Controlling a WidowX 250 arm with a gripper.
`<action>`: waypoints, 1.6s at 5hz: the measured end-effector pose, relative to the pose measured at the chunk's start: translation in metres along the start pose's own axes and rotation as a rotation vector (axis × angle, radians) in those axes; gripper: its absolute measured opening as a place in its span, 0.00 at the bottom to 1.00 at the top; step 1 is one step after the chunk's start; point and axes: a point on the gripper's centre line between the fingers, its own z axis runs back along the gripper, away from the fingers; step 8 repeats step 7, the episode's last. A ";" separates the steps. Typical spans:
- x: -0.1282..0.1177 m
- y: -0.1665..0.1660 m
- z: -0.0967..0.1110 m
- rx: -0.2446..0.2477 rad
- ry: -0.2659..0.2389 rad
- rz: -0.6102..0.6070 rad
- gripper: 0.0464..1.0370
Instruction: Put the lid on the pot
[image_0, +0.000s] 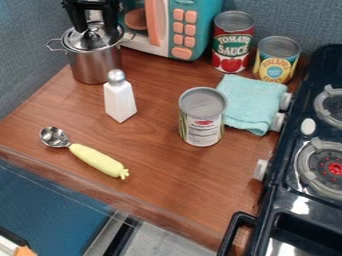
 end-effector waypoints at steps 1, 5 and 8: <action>0.000 -0.003 0.001 -0.017 -0.003 -0.010 0.96; -0.059 -0.014 0.057 -0.008 -0.179 -0.112 0.96; -0.084 -0.023 0.066 0.027 -0.103 -0.214 0.96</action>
